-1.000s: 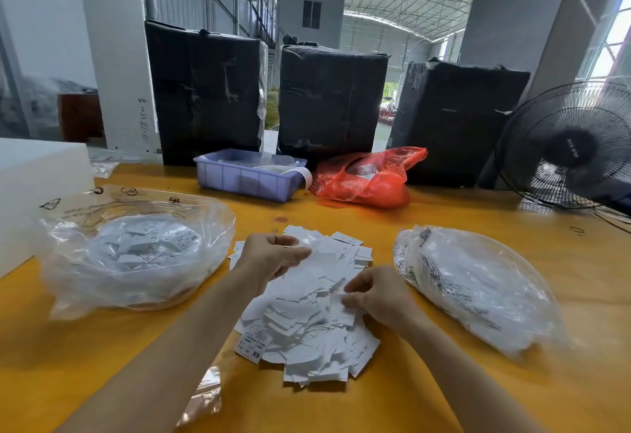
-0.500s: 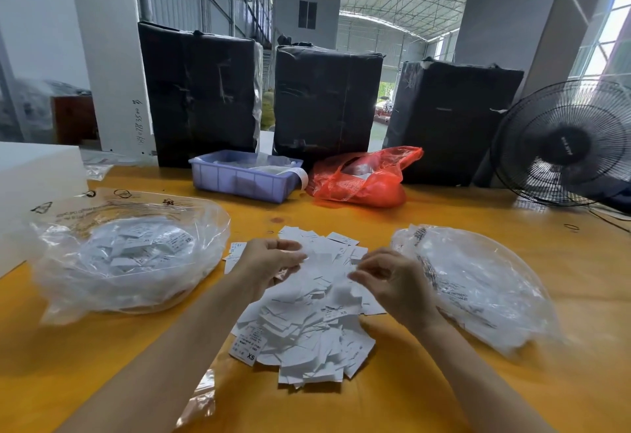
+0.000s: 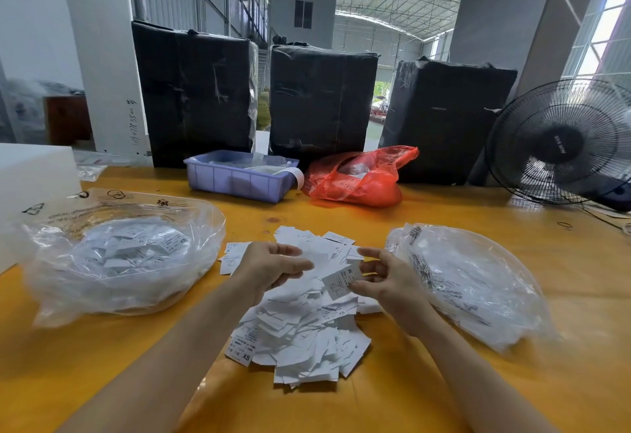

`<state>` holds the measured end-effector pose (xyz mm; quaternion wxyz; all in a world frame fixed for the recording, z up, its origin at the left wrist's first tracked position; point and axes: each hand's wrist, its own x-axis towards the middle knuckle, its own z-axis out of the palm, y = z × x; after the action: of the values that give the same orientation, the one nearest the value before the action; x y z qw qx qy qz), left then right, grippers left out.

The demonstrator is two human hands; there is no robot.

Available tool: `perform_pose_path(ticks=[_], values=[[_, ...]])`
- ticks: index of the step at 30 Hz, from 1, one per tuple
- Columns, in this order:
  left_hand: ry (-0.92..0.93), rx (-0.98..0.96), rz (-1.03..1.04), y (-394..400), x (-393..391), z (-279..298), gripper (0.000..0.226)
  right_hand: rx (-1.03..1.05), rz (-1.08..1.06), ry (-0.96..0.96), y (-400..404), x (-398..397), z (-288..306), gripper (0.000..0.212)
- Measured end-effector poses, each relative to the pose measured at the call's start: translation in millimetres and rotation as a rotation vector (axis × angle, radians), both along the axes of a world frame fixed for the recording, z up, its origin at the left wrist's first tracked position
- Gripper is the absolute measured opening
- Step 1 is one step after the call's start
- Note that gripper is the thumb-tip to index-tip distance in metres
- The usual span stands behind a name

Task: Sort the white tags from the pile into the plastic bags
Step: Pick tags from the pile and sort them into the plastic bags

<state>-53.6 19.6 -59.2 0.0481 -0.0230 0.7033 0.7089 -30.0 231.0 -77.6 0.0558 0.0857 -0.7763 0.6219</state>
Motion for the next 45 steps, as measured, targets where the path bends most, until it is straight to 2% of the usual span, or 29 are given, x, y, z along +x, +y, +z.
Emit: perform_pose_path(ticks=[3, 5, 7, 11, 13, 15, 16, 18, 19, 20, 21, 23, 27, 31, 36, 45], values=[[0.001, -0.023, -0.011, 2.8, 2.2, 0.6, 0.033, 0.026, 0.025, -0.026, 2.6, 0.0, 2.1, 0.058], [0.004, -0.031, -0.021, 4.9, 3.5, 0.3, 0.033, 0.114, 0.049, -0.026, 2.8, 1.0, 1.7, 0.058], [0.003, -0.032, -0.03, 6.9, 4.6, -0.8, 0.032, 0.294, 0.071, 0.013, 1.2, 1.5, 0.7, 0.05], [-0.025, -0.013, -0.036, 8.8, 5.5, -4.1, 0.032, 0.815, 0.019, 0.171, 1.4, -0.4, 0.9, 0.021], [-0.046, 0.004, -0.028, 8.3, 5.0, -5.4, 0.032, 0.899, -0.062, 0.267, 6.1, -2.0, 5.4, 0.007], [-0.057, 0.018, -0.026, 7.8, 4.9, -5.6, 0.032, 0.734, -0.179, 0.331, 11.0, -4.8, 8.6, 0.013], [-0.058, 0.023, -0.029, 7.9, 4.7, -5.3, 0.032, 0.548, -0.239, 0.315, 13.4, -6.1, 11.9, 0.016], [-0.061, 0.019, -0.046, 9.2, 4.9, -4.5, 0.031, 0.049, -0.223, 0.167, 13.9, -5.0, 21.2, 0.01], [-0.063, 0.013, -0.062, 10.4, 5.5, -3.8, 0.03, -0.181, -0.162, 0.067, 10.8, -2.9, 24.6, 0.016], [-0.064, 0.007, -0.081, 11.7, 6.2, -3.1, 0.028, -0.345, -0.11, -0.02, 7.5, -1.5, 26.2, 0.023], [-0.063, 0.003, -0.1, 13.2, 7.0, -2.5, 0.028, -0.422, -0.091, -0.074, 4.4, -0.8, 27.4, 0.025], [-0.05, -0.006, -0.131, 15.7, 8.6, -1.5, 0.027, -0.438, -0.093, -0.114, -5.3, 3.1, 28.8, 0.021], [-0.007, -0.032, -0.163, 20.9, 11.2, 1.1, 0.026, -0.357, -0.194, -0.064, -19.1, 7.6, 26.2, 0.01], [0.018, -0.065, -0.172, 24.8, 13.8, 2.8, 0.025, -0.419, -0.246, -0.093, -24.1, 8.8, 25.3, 0.012], [0.031, -0.069, -0.172, 27.2, 15.7, 3.6, 0.025, -0.593, -0.28, -0.159, -29.2, 10.4, 24.2, 0.014], [0.025, -0.048, -0.154, 29.8, 16.2, 2.3, 0.025, -0.62, -0.283, -0.186, -34.8, 11.6, 20.7, 0.015]])
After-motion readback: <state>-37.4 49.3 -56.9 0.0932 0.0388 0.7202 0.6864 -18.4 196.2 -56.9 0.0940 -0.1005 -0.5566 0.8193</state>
